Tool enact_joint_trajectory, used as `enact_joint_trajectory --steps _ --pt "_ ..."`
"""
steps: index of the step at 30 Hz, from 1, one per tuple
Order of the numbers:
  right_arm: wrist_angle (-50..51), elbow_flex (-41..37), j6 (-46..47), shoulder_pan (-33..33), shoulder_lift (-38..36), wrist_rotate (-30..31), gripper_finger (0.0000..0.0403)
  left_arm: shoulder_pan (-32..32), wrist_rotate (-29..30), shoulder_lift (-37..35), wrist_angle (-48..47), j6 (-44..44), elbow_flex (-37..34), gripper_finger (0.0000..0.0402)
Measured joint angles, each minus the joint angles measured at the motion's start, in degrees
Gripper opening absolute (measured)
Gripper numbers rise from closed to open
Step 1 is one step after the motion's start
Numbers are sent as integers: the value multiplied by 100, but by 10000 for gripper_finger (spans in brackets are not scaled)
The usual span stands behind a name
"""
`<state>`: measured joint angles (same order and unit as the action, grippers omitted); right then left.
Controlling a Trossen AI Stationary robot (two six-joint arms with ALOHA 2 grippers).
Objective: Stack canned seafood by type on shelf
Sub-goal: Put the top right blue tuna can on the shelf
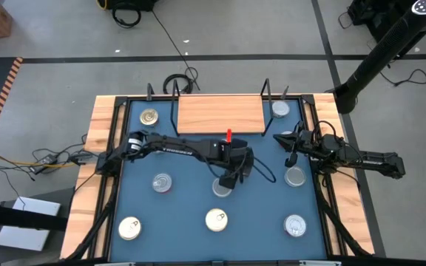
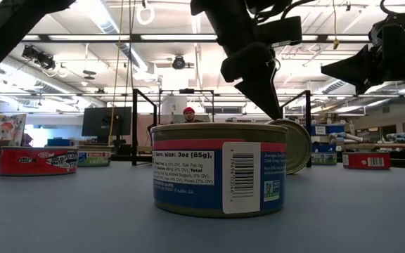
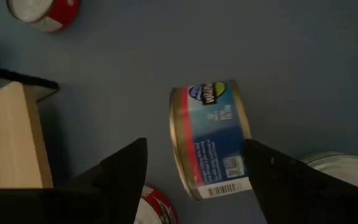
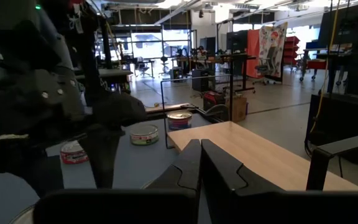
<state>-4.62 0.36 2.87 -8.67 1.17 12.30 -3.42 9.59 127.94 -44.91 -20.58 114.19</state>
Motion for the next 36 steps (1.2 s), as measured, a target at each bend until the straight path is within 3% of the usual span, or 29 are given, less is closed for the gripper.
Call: enact_joint_trajectory --steps 5,27,36 --pt "0 0 -2 -2 0 1 23 159 -762 47 -27 440 -11 269" --pt "-2 0 -2 0 -2 2 23 192 -917 240 270 765 -11 267" --pt "1 0 -2 -1 0 0 23 194 -903 240 362 755 -11 205"
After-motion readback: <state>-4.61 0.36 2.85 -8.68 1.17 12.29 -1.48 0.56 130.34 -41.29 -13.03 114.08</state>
